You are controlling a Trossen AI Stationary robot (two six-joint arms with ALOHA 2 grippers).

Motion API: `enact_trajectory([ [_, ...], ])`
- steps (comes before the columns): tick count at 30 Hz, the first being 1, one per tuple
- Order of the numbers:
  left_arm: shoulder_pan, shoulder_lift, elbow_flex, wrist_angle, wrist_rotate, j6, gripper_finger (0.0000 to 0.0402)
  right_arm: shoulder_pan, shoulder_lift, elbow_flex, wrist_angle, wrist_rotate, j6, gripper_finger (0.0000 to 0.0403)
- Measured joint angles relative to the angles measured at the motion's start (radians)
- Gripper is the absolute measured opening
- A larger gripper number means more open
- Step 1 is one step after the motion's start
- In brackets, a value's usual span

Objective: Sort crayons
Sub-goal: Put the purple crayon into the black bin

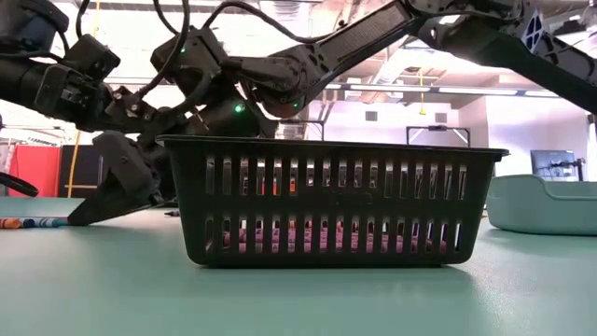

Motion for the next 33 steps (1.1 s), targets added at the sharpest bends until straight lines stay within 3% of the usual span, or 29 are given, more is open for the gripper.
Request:
enact_trajectory([
  [8, 0.000, 0.000, 0.000, 0.000, 0.000, 0.000, 0.0054, 0.000, 0.001, 0.001, -0.022, 0.000, -0.010, 0.0065],
  [18, 0.000, 0.000, 0.000, 0.000, 0.000, 0.000, 0.0054, 0.001, 0.000, 0.002, -0.035, 0.005, -0.050, 0.0006],
  [33, 0.000, 0.000, 0.000, 0.000, 0.000, 0.000, 0.0054, -0.036, -0.064, -0.001, -0.120, 0.004, -0.019, 0.0004],
])
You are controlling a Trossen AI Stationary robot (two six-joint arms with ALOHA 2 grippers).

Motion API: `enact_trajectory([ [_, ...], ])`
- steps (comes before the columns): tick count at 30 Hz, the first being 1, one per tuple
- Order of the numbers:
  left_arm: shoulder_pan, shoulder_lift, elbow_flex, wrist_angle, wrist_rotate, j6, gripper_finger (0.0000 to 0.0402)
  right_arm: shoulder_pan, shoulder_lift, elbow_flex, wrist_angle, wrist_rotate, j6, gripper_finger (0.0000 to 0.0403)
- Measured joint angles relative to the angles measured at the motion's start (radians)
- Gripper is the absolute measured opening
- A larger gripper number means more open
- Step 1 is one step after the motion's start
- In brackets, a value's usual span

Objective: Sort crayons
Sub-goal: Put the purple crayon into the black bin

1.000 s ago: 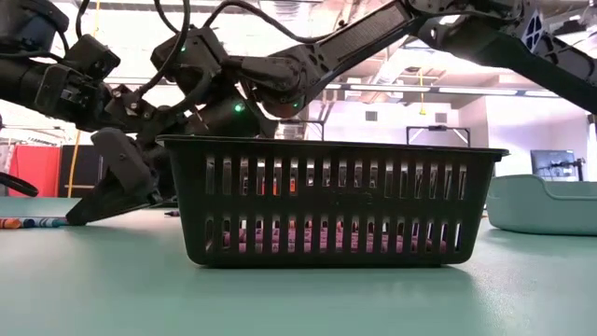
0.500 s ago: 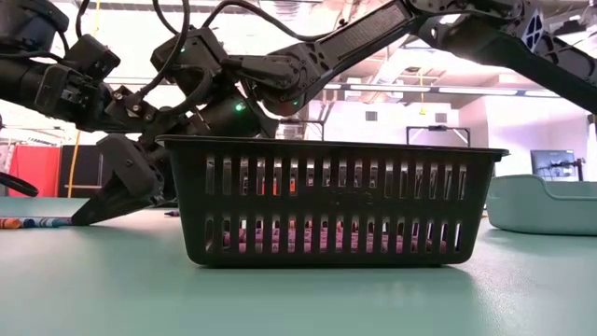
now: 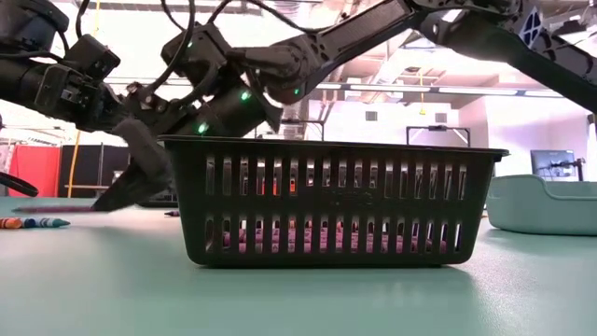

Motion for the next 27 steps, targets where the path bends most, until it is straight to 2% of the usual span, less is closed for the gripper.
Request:
enact_trajectory([
  [5, 0.000, 0.000, 0.000, 0.000, 0.000, 0.000, 0.0054, -0.008, -0.069, 0.000, -0.122, -0.002, -0.036, 0.0004],
  [12, 0.000, 0.000, 0.000, 0.000, 0.000, 0.000, 0.0054, 0.010, -0.223, 0.001, -0.544, -0.111, -0.168, 0.0004],
  [16, 0.000, 0.000, 0.000, 0.000, 0.000, 0.000, 0.0054, 0.022, -0.337, -0.052, -0.697, -0.112, -0.202, 0.0004],
  [19, 0.000, 0.000, 0.000, 0.000, 0.000, 0.000, 0.0054, 0.021, -0.475, -0.181, -0.737, -0.117, -0.177, 0.0004],
  [22, 0.000, 0.000, 0.000, 0.000, 0.000, 0.000, 0.0054, 0.040, -0.644, -0.376, -0.704, -0.118, -0.104, 0.0004],
  [27, 0.000, 0.000, 0.000, 0.000, 0.000, 0.000, 0.0054, 0.170, -0.921, -0.759, -0.421, -0.112, 0.066, 0.0004],
])
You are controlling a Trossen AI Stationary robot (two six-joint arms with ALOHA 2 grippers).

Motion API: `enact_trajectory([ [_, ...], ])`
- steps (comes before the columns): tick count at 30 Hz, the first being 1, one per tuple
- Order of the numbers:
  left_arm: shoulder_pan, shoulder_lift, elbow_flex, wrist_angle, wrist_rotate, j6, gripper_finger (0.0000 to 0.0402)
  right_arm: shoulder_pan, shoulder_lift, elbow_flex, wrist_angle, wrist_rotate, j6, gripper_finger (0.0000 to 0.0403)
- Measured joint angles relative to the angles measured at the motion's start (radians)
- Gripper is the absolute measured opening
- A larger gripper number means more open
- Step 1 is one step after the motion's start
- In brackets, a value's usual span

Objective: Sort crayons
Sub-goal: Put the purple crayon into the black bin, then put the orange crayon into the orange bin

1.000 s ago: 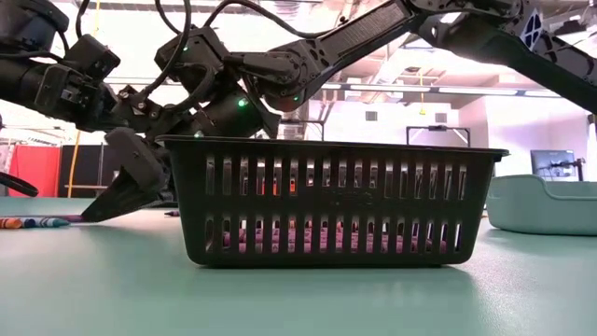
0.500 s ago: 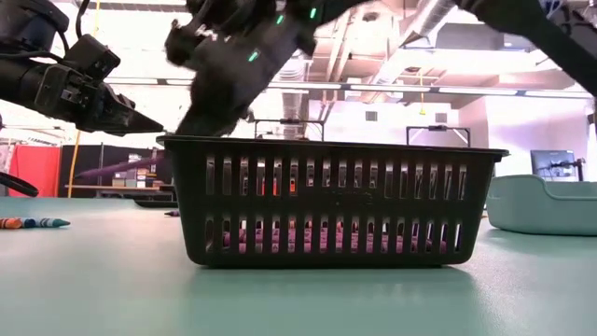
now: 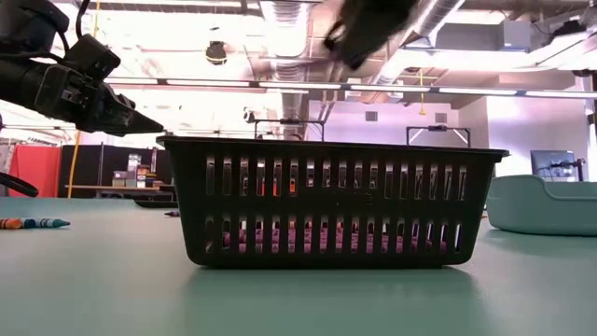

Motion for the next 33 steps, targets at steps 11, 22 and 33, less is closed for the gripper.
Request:
enact_trajectory([
  [11, 0.000, 0.000, 0.000, 0.000, 0.000, 0.000, 0.0054, 0.305, -0.098, -0.419, 0.596, 0.369, 0.180, 0.0004],
  [22, 0.000, 0.000, 0.000, 0.000, 0.000, 0.000, 0.0054, 0.312, 0.092, -0.419, 0.770, 0.455, 0.174, 0.0015],
  [33, 0.000, 0.000, 0.000, 0.000, 0.000, 0.000, 0.0054, 0.279, 0.084, -0.418, 0.773, 0.453, 0.187, 0.0066],
])
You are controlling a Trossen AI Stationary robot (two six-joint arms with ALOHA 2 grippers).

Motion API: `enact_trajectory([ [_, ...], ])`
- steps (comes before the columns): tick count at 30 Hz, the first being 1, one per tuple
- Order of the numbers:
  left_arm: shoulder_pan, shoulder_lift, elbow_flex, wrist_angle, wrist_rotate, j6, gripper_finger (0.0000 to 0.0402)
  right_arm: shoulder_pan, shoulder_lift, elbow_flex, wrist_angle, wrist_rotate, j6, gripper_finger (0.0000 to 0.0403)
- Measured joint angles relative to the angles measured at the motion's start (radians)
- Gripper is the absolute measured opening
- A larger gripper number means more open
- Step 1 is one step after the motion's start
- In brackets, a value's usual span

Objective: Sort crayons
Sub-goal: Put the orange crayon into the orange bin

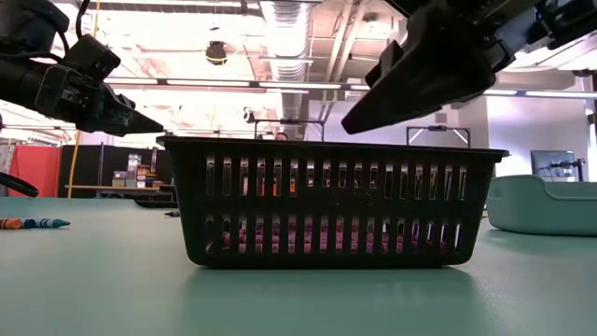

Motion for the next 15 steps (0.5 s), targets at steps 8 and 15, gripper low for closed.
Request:
enact_trajectory([
  [8, 0.000, 0.000, 0.000, 0.000, 0.000, 0.000, 0.0054, -0.005, -0.002, 0.016, -0.014, -0.001, 0.000, 0.0077],
  [15, 0.000, 0.000, 0.000, 0.000, 0.000, 0.000, 0.0054, -0.033, -0.002, 0.093, -0.137, -0.001, -0.025, 0.0078],
])
